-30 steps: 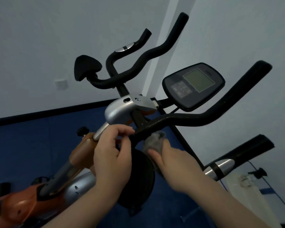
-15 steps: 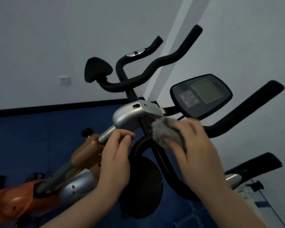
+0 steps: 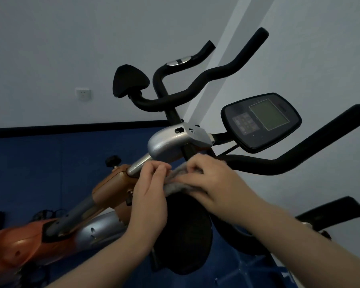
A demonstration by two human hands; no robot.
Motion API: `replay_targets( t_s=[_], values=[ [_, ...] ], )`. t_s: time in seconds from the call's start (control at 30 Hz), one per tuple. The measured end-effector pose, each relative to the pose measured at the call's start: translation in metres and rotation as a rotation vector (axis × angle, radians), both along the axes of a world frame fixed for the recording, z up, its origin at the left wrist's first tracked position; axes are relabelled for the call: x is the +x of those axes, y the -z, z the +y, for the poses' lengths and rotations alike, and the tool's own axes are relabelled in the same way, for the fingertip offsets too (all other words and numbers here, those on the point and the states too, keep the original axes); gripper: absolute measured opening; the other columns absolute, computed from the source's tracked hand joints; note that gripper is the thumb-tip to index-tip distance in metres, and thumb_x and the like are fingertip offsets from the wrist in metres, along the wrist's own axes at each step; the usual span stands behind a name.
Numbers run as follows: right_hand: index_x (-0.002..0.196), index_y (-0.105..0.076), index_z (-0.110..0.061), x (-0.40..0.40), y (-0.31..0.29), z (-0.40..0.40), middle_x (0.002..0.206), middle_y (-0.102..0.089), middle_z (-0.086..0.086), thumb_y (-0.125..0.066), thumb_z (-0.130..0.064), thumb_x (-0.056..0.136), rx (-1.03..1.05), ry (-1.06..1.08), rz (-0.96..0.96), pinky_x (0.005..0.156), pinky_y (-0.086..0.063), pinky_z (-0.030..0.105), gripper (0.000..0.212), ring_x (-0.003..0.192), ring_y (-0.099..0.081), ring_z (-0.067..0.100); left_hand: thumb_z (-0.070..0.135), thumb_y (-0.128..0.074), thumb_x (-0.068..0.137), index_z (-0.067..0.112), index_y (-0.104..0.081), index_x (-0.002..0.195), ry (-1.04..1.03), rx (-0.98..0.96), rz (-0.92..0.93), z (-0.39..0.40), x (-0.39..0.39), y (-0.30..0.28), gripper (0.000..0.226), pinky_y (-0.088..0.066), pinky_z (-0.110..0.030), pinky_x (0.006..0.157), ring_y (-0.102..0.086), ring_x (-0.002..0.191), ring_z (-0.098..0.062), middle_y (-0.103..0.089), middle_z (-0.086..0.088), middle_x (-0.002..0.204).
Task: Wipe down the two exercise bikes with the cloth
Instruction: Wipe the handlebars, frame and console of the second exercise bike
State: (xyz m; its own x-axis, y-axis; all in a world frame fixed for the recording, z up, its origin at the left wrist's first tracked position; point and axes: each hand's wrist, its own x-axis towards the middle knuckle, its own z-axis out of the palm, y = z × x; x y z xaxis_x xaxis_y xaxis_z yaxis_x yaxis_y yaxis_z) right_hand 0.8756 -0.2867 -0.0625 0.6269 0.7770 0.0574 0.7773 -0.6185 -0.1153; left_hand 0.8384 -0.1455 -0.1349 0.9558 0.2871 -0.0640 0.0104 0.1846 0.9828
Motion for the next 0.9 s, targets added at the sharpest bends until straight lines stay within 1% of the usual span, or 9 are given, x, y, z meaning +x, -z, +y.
replay_targets(
  t_s=[0.1, 0.2, 0.33, 0.47, 0.53, 0.63, 0.7, 0.77, 0.9],
  values=[
    [0.109, -0.071, -0.018, 0.009, -0.015, -0.025, 0.093, -0.06, 0.01, -0.055, -0.021, 0.086, -0.088, 0.012, -0.07, 0.066, -0.05, 0.04, 0.028, 0.08, -0.056, 0.025, 0.023, -0.042, 0.099, 0.023, -0.062, 0.087, 0.023, -0.08, 0.062, -0.001, 0.0, 0.0, 0.023, -0.045, -0.022, 0.073, -0.061, 0.078, -0.006, -0.068, 0.005, 0.086],
    [0.102, -0.071, -0.013, 0.024, -0.034, -0.041, 0.091, -0.06, 0.007, -0.044, -0.029, 0.087, -0.01, 0.167, -0.2, 0.066, -0.05, 0.042, 0.034, 0.078, -0.055, 0.023, 0.028, -0.044, 0.098, 0.034, -0.062, 0.081, 0.034, -0.078, 0.079, -0.002, 0.0, -0.001, 0.026, -0.045, -0.031, 0.074, -0.062, 0.078, -0.009, -0.069, 0.004, 0.09],
    [0.101, -0.07, -0.015, 0.007, -0.008, -0.001, 0.092, -0.057, 0.007, -0.054, -0.026, 0.085, -0.013, 0.129, -0.11, 0.068, -0.046, 0.041, 0.025, 0.08, -0.055, 0.026, 0.03, -0.043, 0.095, 0.031, -0.061, 0.081, 0.045, -0.042, 0.033, 0.0, 0.0, -0.001, 0.023, -0.046, -0.035, 0.079, -0.064, 0.085, -0.013, -0.067, 0.007, 0.086],
    [0.104, -0.071, -0.013, 0.005, -0.02, -0.038, 0.088, -0.06, 0.009, -0.056, -0.018, 0.085, 0.005, 0.267, -0.171, 0.062, -0.045, 0.038, 0.025, 0.075, -0.056, 0.026, 0.036, -0.044, 0.093, 0.038, -0.06, 0.084, 0.112, 0.019, 0.033, 0.002, -0.001, -0.004, 0.019, -0.051, -0.045, 0.079, -0.063, 0.084, -0.015, -0.065, 0.006, 0.088],
    [0.102, -0.073, -0.015, 0.016, -0.03, -0.048, 0.085, -0.058, 0.007, -0.062, -0.015, 0.083, 0.003, 0.311, -0.247, 0.06, -0.041, 0.035, 0.021, 0.072, -0.055, 0.025, 0.039, -0.045, 0.091, 0.04, -0.059, 0.088, 0.184, 0.118, -0.012, 0.003, 0.001, -0.009, 0.015, -0.05, -0.038, 0.078, -0.062, 0.086, -0.011, -0.063, 0.007, 0.089],
    [0.101, -0.071, -0.017, 0.016, -0.02, -0.018, 0.087, -0.054, 0.005, -0.058, -0.02, 0.085, 0.074, 0.344, -0.265, 0.064, -0.041, 0.036, 0.02, 0.075, -0.052, 0.024, 0.04, -0.047, 0.088, 0.044, -0.059, 0.089, 0.237, 0.192, -0.088, 0.005, 0.011, -0.022, 0.013, -0.041, -0.021, 0.073, -0.059, 0.086, 0.002, -0.062, 0.013, 0.094],
    [0.104, -0.069, -0.017, 0.002, -0.006, -0.007, 0.093, -0.055, 0.005, -0.058, -0.021, 0.087, 0.12, 0.362, -0.186, 0.066, -0.045, 0.04, 0.021, 0.079, -0.052, 0.024, 0.036, -0.047, 0.091, 0.043, -0.06, 0.087, 0.229, 0.167, -0.111, 0.006, 0.02, -0.03, 0.015, -0.041, -0.02, 0.073, -0.06, 0.086, 0.001, -0.064, 0.008, 0.093],
    [0.108, -0.069, -0.017, -0.01, -0.002, -0.023, 0.096, -0.056, 0.005, -0.059, -0.02, 0.088, 0.178, 0.459, -0.164, 0.065, -0.047, 0.04, 0.023, 0.078, -0.054, 0.024, 0.027, -0.049, 0.096, 0.04, -0.061, 0.089, 0.257, 0.162, -0.12, 0.005, 0.029, -0.034, 0.019, -0.043, -0.023, 0.077, -0.062, 0.09, -0.001, -0.066, 0.007, 0.094],
    [0.105, -0.069, -0.022, -0.012, -0.029, -0.065, 0.096, -0.048, -0.003, -0.058, -0.027, 0.087, 0.238, 0.696, -0.261, 0.057, -0.043, 0.023, 0.021, 0.071, -0.054, 0.017, 0.027, -0.05, 0.095, 0.038, -0.06, 0.091, 0.368, 0.264, -0.154, -0.004, 0.041, -0.039, 0.016, -0.043, -0.019, 0.073, -0.061, 0.086, 0.002, -0.065, 0.013, 0.092]
  ],
)
